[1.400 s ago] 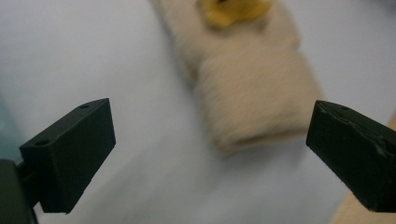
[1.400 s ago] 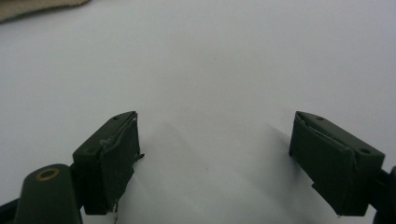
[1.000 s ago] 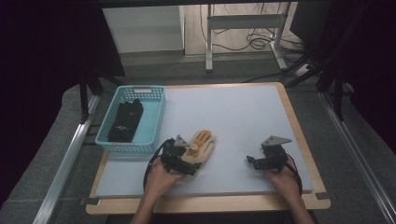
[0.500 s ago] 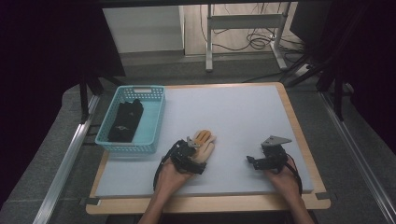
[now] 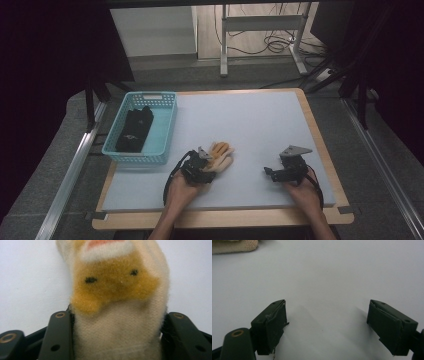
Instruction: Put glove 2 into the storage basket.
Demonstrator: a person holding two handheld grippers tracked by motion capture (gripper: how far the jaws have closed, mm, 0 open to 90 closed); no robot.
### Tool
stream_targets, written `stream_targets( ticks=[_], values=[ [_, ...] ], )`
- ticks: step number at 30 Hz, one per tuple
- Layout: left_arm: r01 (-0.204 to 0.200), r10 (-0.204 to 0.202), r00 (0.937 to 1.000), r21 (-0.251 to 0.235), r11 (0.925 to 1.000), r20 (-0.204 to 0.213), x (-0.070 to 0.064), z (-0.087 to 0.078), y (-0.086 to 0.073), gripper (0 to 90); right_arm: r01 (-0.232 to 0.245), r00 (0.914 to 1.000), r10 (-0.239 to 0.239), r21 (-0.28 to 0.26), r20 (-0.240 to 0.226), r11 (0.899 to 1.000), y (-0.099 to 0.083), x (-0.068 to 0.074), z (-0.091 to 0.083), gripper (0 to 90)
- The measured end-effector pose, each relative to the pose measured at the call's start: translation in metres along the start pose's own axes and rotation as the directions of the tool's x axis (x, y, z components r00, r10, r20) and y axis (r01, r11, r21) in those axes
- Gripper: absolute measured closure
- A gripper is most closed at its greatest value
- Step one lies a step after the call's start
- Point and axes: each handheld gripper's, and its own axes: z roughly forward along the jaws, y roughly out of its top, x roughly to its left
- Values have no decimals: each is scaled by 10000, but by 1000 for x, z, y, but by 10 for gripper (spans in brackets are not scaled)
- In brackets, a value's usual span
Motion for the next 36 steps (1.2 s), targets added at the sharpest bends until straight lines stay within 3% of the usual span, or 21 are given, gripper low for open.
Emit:
stream_targets(
  ticks=[4, 12, 21, 25, 30, 36],
  values=[
    [19, -19, 9999, 16, 10000, 131, 3, -2, 1, 490, 1, 10000, -1, -3, 1, 10000, 0, 0, 0, 157],
    [49, -49, 10000, -81, 10000, -45, 11, -11, 9, 494, 3, 10000, -3, -8, -2, 10000, 0, 0, 0, 157],
    [126, -138, 9995, -399, 9991, -288, 27, -37, 30, 493, -9, 10000, 9, -3, -1, 10000, 0, 0, 0, 157],
    [254, -278, 9982, -459, 9986, -536, 40, -53, 39, 493, 12, 10000, -12, -6, 13, 10000, 0, 0, 0, 157],
    [688, -748, 9934, -699, 9952, -868, 65, -78, 48, 493, -17, 10000, 17, 0, -6, 10000, 0, 0, 0, 157],
    [1274, -1419, 9788, -1036, 9864, -1474, 101, -108, 53, 493, -7, 10000, 7, -6, 5, 10000, 0, 0, 0, 157]
  ],
)
